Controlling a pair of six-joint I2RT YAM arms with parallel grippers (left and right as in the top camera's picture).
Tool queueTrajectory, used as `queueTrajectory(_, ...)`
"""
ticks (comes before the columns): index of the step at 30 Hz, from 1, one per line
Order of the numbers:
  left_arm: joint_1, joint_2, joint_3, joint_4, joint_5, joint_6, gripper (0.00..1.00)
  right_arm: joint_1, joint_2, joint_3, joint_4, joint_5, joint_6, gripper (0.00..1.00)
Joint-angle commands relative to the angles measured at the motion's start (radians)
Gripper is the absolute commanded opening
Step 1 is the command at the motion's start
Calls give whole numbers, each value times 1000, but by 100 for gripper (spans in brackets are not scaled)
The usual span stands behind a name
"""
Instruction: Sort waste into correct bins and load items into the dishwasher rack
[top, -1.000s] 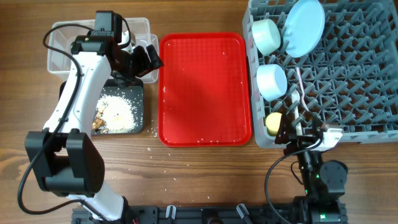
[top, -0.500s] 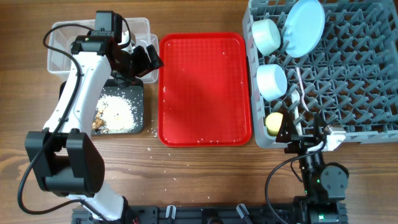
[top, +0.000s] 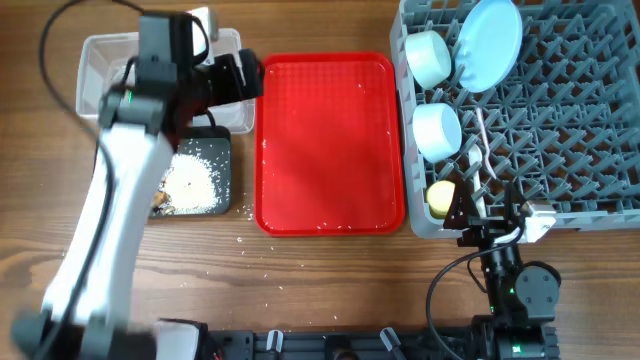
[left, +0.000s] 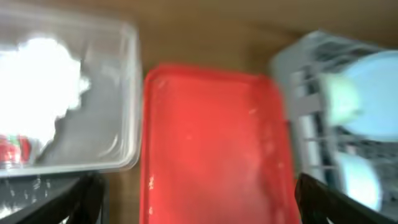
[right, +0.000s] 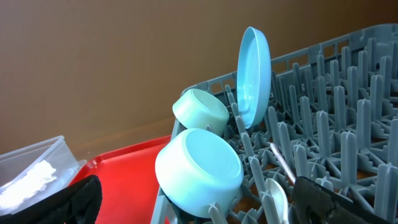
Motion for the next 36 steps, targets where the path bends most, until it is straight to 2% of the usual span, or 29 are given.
queueTrajectory(1, 5, -235, -192, 124, -57, 57, 100, -3, -6, -8, 5, 13, 8, 100)
queueTrajectory(7, 101, -702, -715, 407, -41, 54, 100, -3, -6, -8, 5, 13, 8, 100)
queueTrajectory(13, 148, -1057, -1069, 549, -26, 56, 100, -3, -6, -8, 5, 13, 8, 100)
queueTrajectory(18, 163, -1276, -1282, 644, -23, 53, 100, -3, -6, -8, 5, 13, 7, 100)
queueTrajectory(27, 193, -1485, -1443, 641, -11, 53, 100, -3, -6, -8, 5, 13, 7, 100)
queueTrajectory(36, 196, -1487, -1443, 631, -8, 54, 100, -3, -6, -8, 5, 13, 7, 100)
